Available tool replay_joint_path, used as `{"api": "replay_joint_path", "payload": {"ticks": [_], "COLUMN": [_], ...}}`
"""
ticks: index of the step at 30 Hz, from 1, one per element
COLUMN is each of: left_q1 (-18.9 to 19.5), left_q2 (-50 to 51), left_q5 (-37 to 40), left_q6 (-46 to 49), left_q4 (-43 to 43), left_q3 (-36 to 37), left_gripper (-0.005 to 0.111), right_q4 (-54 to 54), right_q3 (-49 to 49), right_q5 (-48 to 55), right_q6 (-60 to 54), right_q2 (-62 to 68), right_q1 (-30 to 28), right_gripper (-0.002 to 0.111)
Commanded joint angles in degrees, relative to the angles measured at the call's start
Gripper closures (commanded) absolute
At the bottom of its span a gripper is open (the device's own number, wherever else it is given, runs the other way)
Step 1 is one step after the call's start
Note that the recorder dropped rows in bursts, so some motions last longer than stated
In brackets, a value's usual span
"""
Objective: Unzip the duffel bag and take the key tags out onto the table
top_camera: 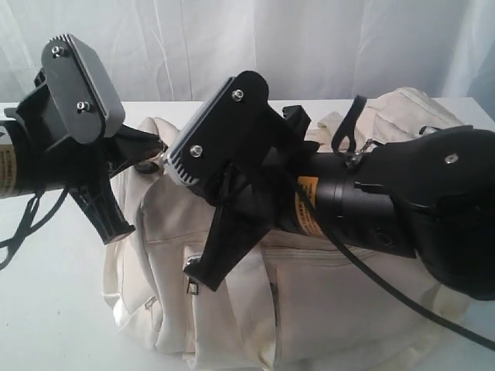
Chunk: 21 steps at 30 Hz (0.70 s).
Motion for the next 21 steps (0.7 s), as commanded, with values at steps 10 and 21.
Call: {"api": "replay_joint_path", "payload": {"ticks": [10,21], "left_q1": [2.78,2.78], "left_q2": [-1.25,-5.27], "left_q5": [16.32,4.55], "left_q6": [-1.13,-6.46], "left_q4": [-2.38,0.67], "left_q3": [-0.81,-0.81], "left_gripper": [0.107,0.107], "right_q4": [-0.83,-0.83], "right_q3": [1.01,-4.77], "right_q5": [-5.24,-2.54], "right_q6": [-0.56,-6.21], "right_q2": [-2.84,4.95], "right_q1": [0.74,0.74], "right_gripper": [0.058,0.064]}}
